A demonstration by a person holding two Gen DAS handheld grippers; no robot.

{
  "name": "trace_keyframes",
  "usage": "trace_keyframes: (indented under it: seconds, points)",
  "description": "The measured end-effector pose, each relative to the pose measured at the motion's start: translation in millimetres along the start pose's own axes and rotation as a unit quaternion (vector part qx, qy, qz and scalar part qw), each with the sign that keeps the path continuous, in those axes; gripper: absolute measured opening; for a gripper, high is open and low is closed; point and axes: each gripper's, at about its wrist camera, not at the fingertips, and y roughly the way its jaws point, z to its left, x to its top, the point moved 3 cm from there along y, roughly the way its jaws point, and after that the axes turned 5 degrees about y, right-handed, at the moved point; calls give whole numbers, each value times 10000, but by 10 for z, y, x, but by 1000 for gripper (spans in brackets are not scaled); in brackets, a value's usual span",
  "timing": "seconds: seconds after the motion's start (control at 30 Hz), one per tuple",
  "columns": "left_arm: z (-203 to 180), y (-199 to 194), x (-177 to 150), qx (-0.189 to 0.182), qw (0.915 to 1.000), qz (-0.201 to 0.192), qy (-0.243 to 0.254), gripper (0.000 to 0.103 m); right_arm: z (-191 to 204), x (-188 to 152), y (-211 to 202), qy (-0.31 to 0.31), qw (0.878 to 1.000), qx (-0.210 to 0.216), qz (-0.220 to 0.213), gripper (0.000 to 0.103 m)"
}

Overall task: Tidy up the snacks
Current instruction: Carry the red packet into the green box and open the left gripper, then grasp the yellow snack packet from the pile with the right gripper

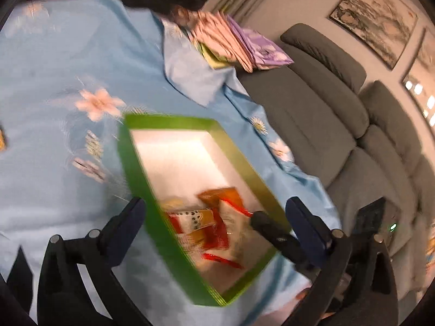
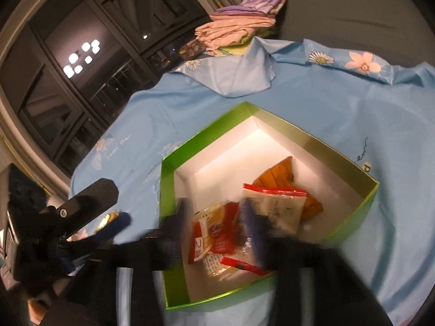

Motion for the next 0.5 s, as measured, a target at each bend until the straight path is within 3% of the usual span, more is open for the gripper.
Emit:
trace_keyframes:
  seconds: [0.07,0.37,0.5]
  points:
    - [74,-127,-8,215,9997,-61,121,103,50,-28,-34,-7,10000,46,-68,95]
    - [685,-870,-345,1487,9886,-197,111,103,510,-272,162,-72,9987,292,402,102]
    - [970,-1221,-535,2122,9767,-330,67,103,861,-474,345,-159,9955,537,767,102]
